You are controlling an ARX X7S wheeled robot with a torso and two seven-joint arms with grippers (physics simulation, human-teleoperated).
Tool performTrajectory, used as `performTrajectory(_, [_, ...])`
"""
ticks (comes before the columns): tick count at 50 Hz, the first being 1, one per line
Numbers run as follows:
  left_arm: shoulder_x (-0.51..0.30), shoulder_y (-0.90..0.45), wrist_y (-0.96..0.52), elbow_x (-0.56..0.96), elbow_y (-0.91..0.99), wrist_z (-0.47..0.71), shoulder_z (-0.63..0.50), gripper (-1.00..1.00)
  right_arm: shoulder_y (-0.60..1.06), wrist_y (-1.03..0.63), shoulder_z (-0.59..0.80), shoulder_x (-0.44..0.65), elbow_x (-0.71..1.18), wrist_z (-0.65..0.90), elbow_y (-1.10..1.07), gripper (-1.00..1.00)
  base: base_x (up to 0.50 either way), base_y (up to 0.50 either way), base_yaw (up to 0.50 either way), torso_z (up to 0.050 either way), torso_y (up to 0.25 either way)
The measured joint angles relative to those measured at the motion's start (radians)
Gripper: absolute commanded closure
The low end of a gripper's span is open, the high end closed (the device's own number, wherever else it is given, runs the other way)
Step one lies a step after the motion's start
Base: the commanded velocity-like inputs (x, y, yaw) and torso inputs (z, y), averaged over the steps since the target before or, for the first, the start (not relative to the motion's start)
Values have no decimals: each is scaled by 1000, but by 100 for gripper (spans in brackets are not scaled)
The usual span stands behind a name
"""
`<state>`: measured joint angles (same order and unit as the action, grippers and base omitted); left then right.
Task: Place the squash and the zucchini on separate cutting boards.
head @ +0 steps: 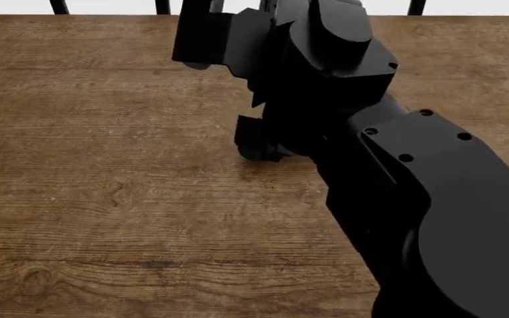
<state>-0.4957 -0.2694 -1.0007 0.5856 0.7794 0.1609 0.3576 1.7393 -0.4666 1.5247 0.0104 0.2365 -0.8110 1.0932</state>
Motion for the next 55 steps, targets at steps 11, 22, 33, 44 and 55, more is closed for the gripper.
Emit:
performTrajectory(11, [-13, 27, 65, -33, 6, -19, -9, 100, 0, 7, 16, -7, -17, 2, 0, -100, 0, 0, 0, 0, -28])
performTrajectory(22, [-17, 42, 111, -58, -7, -29, -19, 100, -20, 9, 23, -9, -36, 7, -5, -100, 0, 0, 0, 0, -179])
performTrajectory(33, [-20, 47, 119, -56, -4, -30, -20, 100, -19, 33, 19, -10, -47, 81, 15, -100, 0, 0, 0, 0, -169])
performTrajectory(44, [-24, 50, 127, -54, -10, -34, -20, 100, 0, 45, 20, -10, -50, 137, 32, -100, 0, 0, 0, 0, -167])
performTrajectory(55, [-28, 52, 130, -47, -11, -36, -14, 100, -15, 51, 21, -10, -52, 165, 32, -100, 0, 0, 0, 0, -167])
